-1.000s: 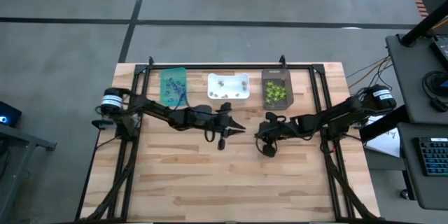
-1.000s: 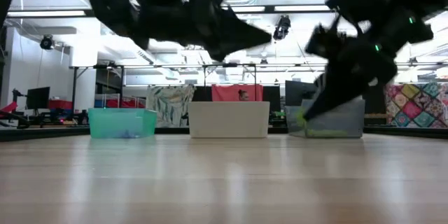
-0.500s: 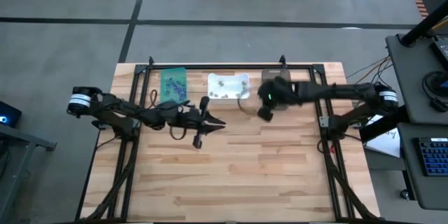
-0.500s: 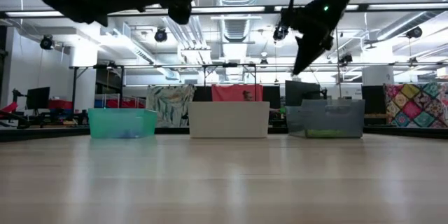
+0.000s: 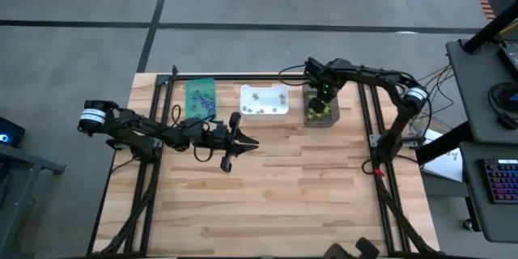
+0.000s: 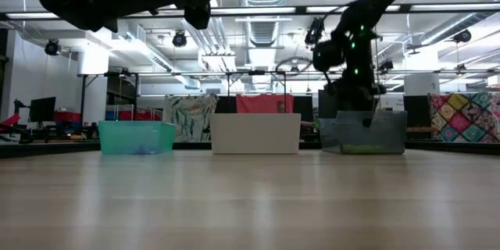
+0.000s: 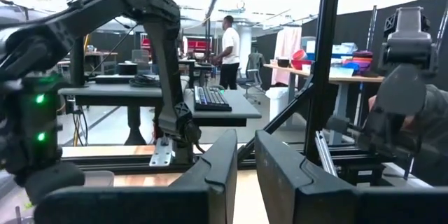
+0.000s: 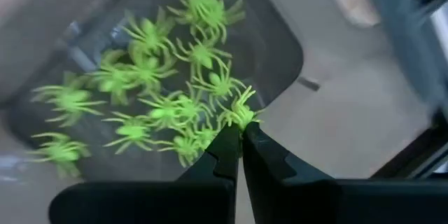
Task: Sort Halloween decoration
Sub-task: Put the green spider toy into the black bin
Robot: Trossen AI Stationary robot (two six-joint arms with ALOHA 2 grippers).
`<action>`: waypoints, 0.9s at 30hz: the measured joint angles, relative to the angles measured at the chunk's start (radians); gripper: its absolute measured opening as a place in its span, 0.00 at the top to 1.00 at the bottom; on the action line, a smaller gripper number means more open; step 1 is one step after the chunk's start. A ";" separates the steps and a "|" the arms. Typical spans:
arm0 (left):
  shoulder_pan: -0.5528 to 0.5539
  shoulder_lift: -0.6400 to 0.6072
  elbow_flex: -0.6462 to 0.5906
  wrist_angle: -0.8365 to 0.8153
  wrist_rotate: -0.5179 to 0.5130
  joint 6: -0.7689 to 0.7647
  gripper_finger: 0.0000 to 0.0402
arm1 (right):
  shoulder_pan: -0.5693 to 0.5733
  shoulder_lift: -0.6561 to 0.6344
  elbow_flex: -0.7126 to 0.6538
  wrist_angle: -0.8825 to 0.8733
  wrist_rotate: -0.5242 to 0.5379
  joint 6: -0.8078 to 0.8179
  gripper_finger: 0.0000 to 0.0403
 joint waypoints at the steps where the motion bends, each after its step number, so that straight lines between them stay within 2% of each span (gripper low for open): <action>1: 0.000 0.000 0.000 0.000 0.000 0.000 0.91 | -0.006 0.017 0.000 0.000 0.000 -0.003 0.98; 7: 0.000 0.000 -0.005 -0.006 0.000 0.000 0.91 | -0.011 0.070 0.008 0.010 0.032 -0.022 0.98; 13: 0.000 0.000 -0.005 -0.014 -0.001 -0.007 0.91 | -0.011 0.072 0.011 0.016 0.027 -0.019 0.96; 23: 0.000 -0.001 -0.007 -0.040 -0.001 -0.033 0.91 | -0.011 0.058 0.011 0.016 0.020 -0.018 0.74; 27: 0.000 -0.088 -0.036 -0.187 -0.002 -0.045 0.91 | -0.005 -0.003 0.002 0.009 -0.015 -0.019 0.71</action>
